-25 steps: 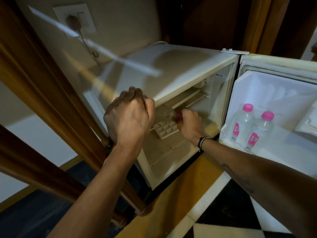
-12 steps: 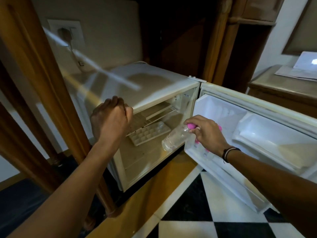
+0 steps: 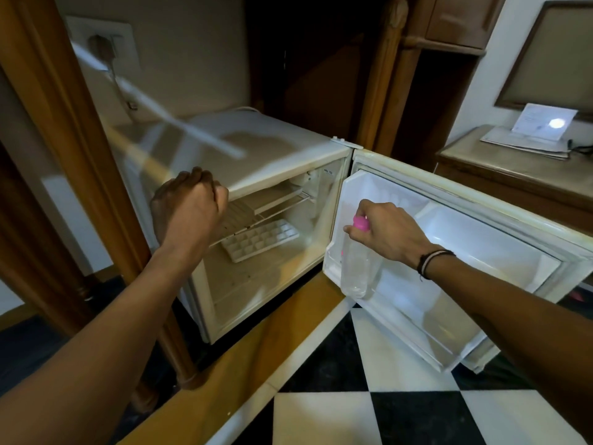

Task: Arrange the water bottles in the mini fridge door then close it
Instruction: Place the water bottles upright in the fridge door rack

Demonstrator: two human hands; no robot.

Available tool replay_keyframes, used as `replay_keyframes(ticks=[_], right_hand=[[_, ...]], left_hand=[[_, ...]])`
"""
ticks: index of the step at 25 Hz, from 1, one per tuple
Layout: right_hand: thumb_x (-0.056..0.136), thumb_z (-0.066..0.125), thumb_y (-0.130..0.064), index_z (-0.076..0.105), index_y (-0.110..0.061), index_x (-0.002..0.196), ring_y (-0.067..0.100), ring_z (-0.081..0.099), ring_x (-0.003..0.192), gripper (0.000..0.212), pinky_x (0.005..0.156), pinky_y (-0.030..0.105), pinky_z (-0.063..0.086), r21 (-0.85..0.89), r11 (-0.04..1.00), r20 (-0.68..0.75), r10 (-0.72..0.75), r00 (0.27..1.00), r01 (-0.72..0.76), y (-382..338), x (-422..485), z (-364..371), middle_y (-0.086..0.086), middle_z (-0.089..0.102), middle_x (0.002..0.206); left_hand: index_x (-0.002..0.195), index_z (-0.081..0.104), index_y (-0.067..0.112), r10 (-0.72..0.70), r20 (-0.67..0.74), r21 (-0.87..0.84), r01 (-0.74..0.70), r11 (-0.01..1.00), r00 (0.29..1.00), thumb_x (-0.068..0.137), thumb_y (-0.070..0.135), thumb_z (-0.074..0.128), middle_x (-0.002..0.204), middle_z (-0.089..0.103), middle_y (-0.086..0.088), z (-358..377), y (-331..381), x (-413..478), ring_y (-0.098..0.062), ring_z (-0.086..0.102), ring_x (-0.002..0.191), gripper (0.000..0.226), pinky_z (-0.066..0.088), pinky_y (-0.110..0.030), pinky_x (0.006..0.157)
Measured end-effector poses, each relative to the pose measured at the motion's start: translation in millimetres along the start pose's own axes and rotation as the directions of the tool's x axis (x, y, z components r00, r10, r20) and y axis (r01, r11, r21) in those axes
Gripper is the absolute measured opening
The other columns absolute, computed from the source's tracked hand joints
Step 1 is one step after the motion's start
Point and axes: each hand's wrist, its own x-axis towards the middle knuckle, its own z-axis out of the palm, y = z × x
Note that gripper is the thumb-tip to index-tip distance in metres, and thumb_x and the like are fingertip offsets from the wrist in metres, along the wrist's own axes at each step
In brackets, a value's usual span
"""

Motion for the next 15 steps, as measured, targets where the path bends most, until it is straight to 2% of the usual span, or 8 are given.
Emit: replay_keyframes(ticks=[2,5,10,13,15], right_hand=[[0.092,0.057,-0.059,0.059,-0.013,0.097,0.031,0.062,0.074,0.046,0.065,0.04,0.055,-0.007,0.995,-0.013,0.1,0.995,-0.1,1.3,1.8,-0.5,0.006,0.065,0.086],[0.093,0.055,-0.057,0.056,-0.012,0.082,0.024,0.055,0.06,0.046,0.053,0.029,0.041,-0.028,0.977,-0.042,0.211,0.977,-0.212,4.3,6.6,-4.5,0.008,0.062,0.076],[0.101,0.052,-0.049,0.049,-0.02,0.094,0.032,0.061,0.075,0.03,0.063,0.035,0.048,-0.035,0.976,-0.037,0.212,0.976,-0.214,3.1,12.5,-3.6,0.011,0.068,0.09],[0.089,0.067,-0.061,0.06,-0.015,0.089,0.027,0.061,0.075,0.047,0.06,0.03,0.042,0.088,0.949,0.002,0.304,0.953,-0.303,-1.0,23.3,-14.8,0.008,0.066,0.083],[0.077,0.081,-0.059,0.066,-0.01,0.092,0.021,0.062,0.063,0.053,0.05,0.024,0.04,0.183,0.899,0.099,0.385,0.918,-0.397,-1.4,30.8,-26.6,0.005,0.064,0.074]], left_hand=[[0.083,0.072,0.01,0.001,-0.008,-0.009,-0.001,1.0,1.0,0.098,0.023,0.059,0.077,0.069,-0.01,-1.3,0.1,-0.3,-0.027,0.065,0.064,0.024,0.027,-0.027,0.058],[0.082,0.071,0.01,0.008,-0.015,-0.013,-0.008,1.0,1.0,0.098,0.023,0.058,0.075,0.068,-0.01,-3.2,0.3,-0.2,-0.028,0.065,0.063,0.024,0.029,-0.027,0.057],[0.08,0.071,0.013,-0.005,-0.024,-0.061,0.003,0.998,1.0,0.098,0.026,0.054,0.074,0.067,-0.008,0.8,-0.3,-0.5,-0.027,0.066,0.063,0.028,0.033,-0.028,0.057],[0.08,0.07,0.013,-0.023,-0.034,-0.075,0.02,0.997,0.999,0.099,0.028,0.05,0.072,0.066,-0.008,3.3,0.1,-0.4,-0.023,0.057,0.058,0.032,0.035,-0.028,0.057],[0.081,0.07,0.013,-0.036,-0.047,-0.079,0.033,0.996,0.998,0.101,0.028,0.05,0.072,0.065,-0.008,4.8,-0.8,-0.1,-0.019,0.045,0.057,0.032,0.034,-0.027,0.057]])
